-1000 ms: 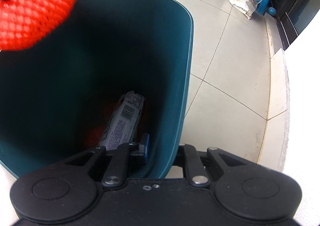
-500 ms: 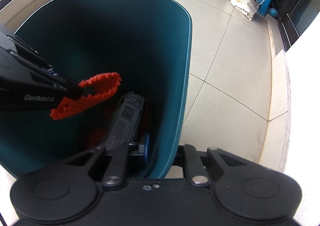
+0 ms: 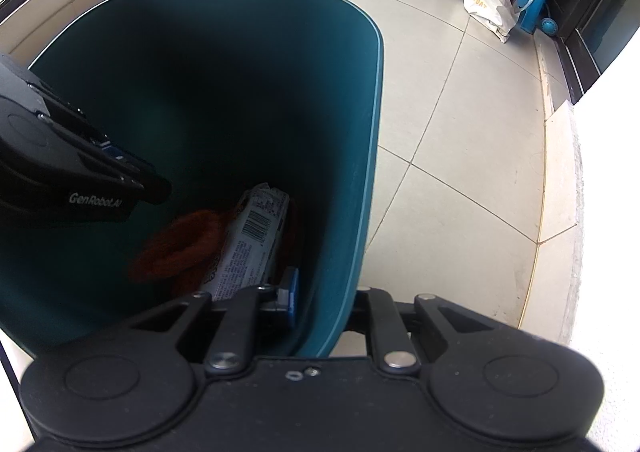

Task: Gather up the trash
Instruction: 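Lift the foam net with the left gripper over the wastebasket and release it, then move the left gripper back to the pile and grasp the clear plastic snack bag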

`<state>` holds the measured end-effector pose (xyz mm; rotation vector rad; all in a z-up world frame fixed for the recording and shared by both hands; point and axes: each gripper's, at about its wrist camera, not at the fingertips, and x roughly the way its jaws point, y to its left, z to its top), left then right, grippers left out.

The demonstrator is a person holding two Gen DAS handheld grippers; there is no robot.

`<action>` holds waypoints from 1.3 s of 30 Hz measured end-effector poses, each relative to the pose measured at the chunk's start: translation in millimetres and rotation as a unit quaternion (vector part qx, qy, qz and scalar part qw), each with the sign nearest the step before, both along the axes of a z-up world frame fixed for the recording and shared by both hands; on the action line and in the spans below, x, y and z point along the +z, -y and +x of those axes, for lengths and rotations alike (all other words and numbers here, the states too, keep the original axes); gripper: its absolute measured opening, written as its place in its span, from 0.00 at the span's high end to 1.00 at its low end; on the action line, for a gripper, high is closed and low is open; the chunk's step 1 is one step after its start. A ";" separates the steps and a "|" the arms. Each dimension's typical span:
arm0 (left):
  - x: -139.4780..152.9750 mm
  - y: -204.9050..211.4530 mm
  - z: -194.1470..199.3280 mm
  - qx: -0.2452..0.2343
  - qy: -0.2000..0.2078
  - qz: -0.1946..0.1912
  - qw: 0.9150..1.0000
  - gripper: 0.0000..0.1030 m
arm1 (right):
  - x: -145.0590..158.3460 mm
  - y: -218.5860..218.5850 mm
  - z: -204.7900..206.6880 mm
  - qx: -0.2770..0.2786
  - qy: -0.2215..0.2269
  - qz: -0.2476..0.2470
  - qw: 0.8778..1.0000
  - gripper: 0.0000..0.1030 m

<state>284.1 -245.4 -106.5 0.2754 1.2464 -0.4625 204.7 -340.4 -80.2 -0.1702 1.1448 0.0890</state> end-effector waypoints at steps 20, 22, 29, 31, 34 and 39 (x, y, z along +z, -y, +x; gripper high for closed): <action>95.2 -87.1 -24.0 0.045 0.108 -0.047 0.992 0.18 | -0.2 -4.4 -1.4 0.010 -0.001 -0.007 1.000 0.86; 102.0 -100.0 -26.5 0.053 0.120 -0.045 0.990 0.18 | -0.4 -5.5 -1.1 0.011 -0.001 -0.009 1.000 0.86; 110.8 -153.0 -29.5 0.100 0.134 -0.042 0.985 0.17 | -0.9 -7.9 0.8 0.010 -0.004 -0.014 1.000 0.86; 103.3 -169.0 -27.2 0.118 0.133 -0.023 0.984 0.16 | -1.0 -8.4 1.0 0.011 -0.004 -0.015 1.000 0.86; 88.3 -194.2 -23.3 0.143 0.117 -0.004 0.983 0.16 | -1.2 -10.1 1.4 0.012 -0.006 -0.019 1.000 0.86; 56.1 -238.4 -11.8 0.195 0.085 0.015 0.977 0.16 | -2.0 -13.4 2.5 0.014 -0.008 -0.024 1.000 0.86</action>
